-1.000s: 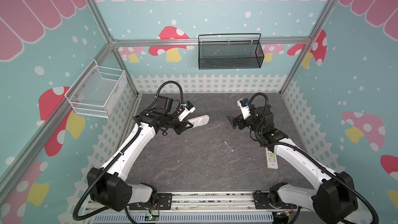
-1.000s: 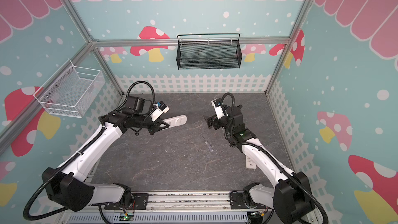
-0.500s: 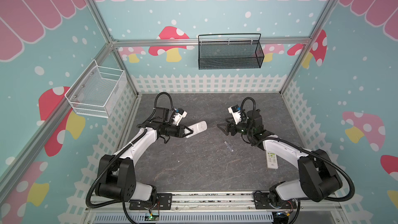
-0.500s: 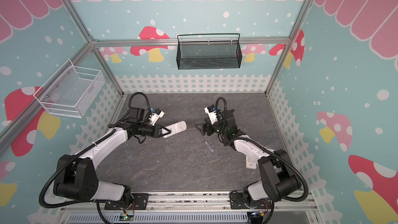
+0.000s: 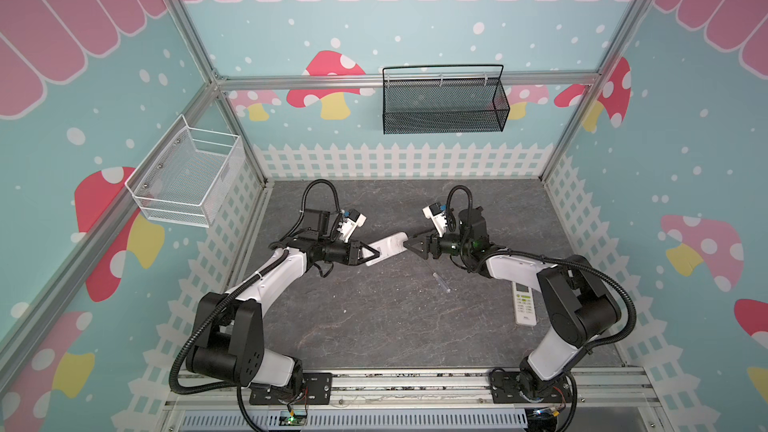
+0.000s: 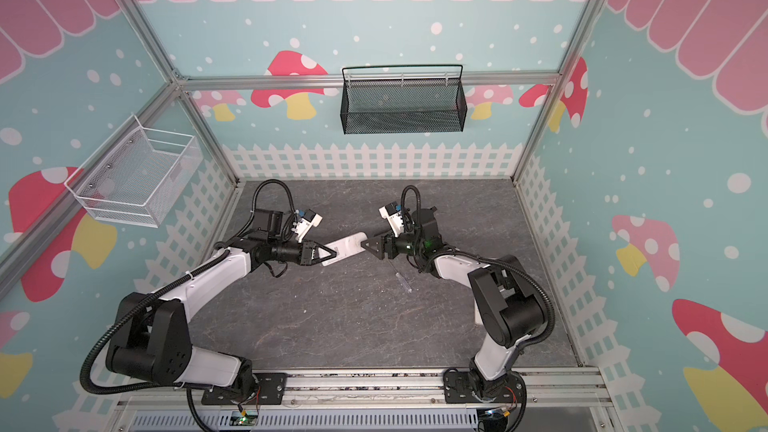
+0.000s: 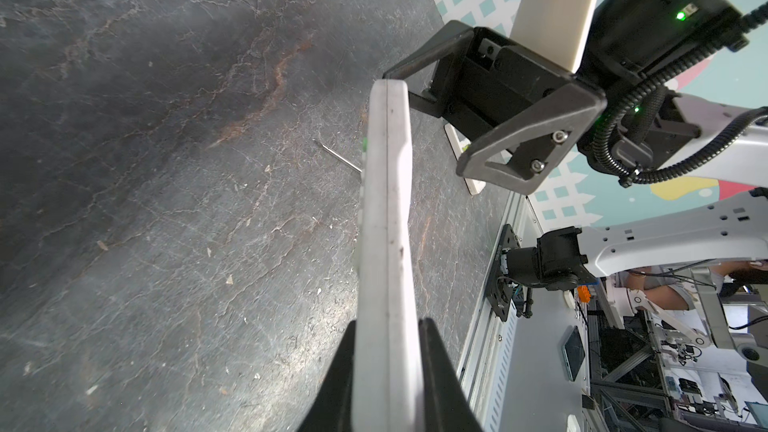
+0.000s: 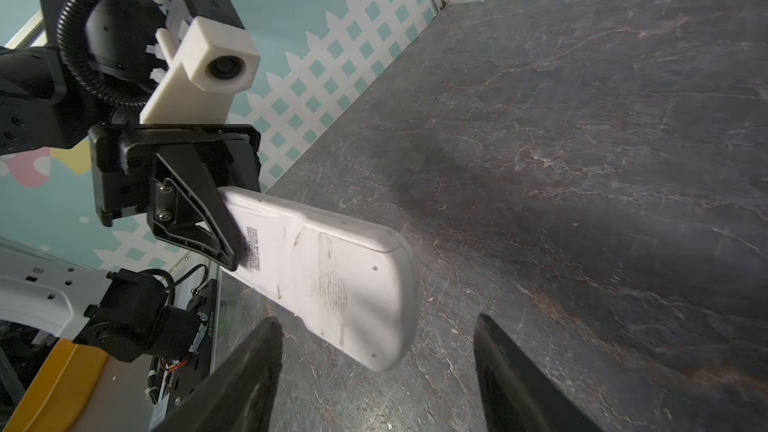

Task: Unload the batteries from the remote control
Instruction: 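Hold the remote with the left gripper while the right gripper grips its battery cover, then slide the battery cover off with the right gripper and drop it on the table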

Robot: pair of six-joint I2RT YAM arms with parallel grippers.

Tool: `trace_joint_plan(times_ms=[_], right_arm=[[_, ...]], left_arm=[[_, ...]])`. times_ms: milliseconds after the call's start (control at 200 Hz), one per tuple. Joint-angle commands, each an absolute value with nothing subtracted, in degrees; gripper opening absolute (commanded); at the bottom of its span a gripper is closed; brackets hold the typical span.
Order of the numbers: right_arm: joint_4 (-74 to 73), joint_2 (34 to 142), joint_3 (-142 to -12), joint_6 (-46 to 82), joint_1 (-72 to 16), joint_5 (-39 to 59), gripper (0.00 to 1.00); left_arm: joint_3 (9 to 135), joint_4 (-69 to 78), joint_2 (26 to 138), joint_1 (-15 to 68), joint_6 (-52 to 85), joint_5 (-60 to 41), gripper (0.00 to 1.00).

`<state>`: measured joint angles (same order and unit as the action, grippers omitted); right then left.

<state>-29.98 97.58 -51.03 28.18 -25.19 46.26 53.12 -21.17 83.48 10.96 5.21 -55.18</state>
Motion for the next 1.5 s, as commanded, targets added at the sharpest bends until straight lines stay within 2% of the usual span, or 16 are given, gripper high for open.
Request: trace_joint_plan(times_ms=[0,130,240,580,1001,1236,1496], right_arm=[[-31.1,99.8,-54.0,29.6,-25.7,49.4,0.69],[-30.7,101.2,-55.3,29.0,-26.3,49.7,0.68],[-30.7,103.3,-56.2,29.9,-26.5,51.3,0.61],[-30.1,103.3,-55.0,28.6,-27.0,52.0,0.53],[-29.2,104.6,-55.5,28.6,-27.4,51.4,0.33],[-25.6,103.2,-55.1,25.8,-27.1,49.0,0.31],[-21.9,102.9,-56.3,25.3,-27.4,47.7,0.29]], left_arm=[[53.8,-19.5,84.0,11.2,4.9,-57.3,0.00],[53.7,-19.6,84.0,11.3,4.3,-57.8,0.00],[54.3,-19.9,84.2,11.1,4.6,-57.7,0.00],[54.1,-19.2,84.1,11.5,4.6,-57.9,0.00],[54.1,-19.9,84.4,11.8,4.2,-57.2,0.00],[54.5,-20.8,84.6,11.8,3.8,-55.6,0.00],[55.6,-20.7,85.9,12.3,6.8,-48.4,0.00]])
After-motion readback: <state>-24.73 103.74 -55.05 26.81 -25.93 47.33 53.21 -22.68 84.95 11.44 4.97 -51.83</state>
